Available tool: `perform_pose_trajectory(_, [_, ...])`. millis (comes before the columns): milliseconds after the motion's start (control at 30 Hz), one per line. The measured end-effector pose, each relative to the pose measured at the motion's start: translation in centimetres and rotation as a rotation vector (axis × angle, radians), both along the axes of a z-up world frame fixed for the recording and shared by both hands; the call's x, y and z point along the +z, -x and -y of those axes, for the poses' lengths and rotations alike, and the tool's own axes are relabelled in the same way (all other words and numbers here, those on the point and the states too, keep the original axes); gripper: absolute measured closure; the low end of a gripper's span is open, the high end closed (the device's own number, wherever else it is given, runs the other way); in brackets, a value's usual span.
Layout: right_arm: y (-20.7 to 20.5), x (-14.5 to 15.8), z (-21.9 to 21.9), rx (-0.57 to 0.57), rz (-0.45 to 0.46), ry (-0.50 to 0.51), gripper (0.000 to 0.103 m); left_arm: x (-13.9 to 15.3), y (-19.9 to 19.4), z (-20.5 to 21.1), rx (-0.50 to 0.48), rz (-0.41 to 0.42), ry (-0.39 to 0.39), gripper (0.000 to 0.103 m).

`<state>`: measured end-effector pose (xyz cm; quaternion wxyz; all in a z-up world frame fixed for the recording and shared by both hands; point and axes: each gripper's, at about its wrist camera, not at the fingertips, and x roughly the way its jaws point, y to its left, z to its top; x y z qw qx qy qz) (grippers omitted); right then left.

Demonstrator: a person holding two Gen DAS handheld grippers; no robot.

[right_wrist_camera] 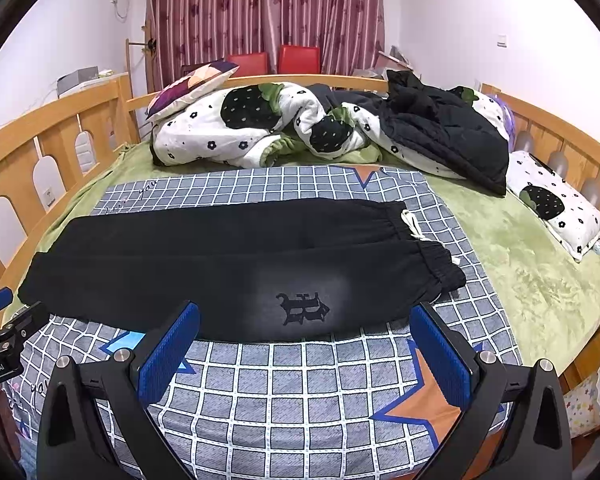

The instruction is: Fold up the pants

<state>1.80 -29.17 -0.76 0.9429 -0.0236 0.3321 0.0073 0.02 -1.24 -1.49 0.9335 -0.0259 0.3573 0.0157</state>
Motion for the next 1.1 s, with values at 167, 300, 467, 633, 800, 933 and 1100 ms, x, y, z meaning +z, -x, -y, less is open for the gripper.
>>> perform_pose_trajectory(167, [0.07, 0.13, 0.10, -0.002, -0.001, -0.003, 0.000, -0.15, 0.12, 0.24, 0.000, -0.003, -0.002, 0.000])
perform_pose_trajectory(300, [0.02, 0.24, 0.21, -0.002, 0.000, -0.009, 0.000, -0.18, 0.15, 0.21, 0.001, -0.003, -0.001, 0.000])
perform_pose_trajectory(467, [0.04, 0.25, 0.23, -0.003, 0.002, -0.008, 0.000, -0.20, 0.16, 0.27, 0.001, -0.001, -0.002, 0.000])
perform_pose_trajectory(633, [0.04, 0.28, 0.25, -0.003, 0.003, -0.007, 0.000, -0.25, 0.13, 0.28, 0.002, -0.002, -0.003, 0.000])
perform_pose_trajectory(800, [0.06, 0.29, 0.24, -0.004, 0.002, -0.007, 0.000, -0.27, 0.18, 0.22, 0.001, -0.002, -0.002, 0.000])
perform_pose_trajectory(933, [0.07, 0.30, 0.22, -0.002, 0.003, -0.006, 0.000, -0.33, 0.21, 0.21, 0.002, -0.002, -0.002, 0.000])
perform_pose_trajectory(1100, [0.09, 0.31, 0.24, -0.003, 0.003, -0.007, 0.000, -0.32, 0.19, 0.18, 0.001, -0.003, -0.001, 0.000])
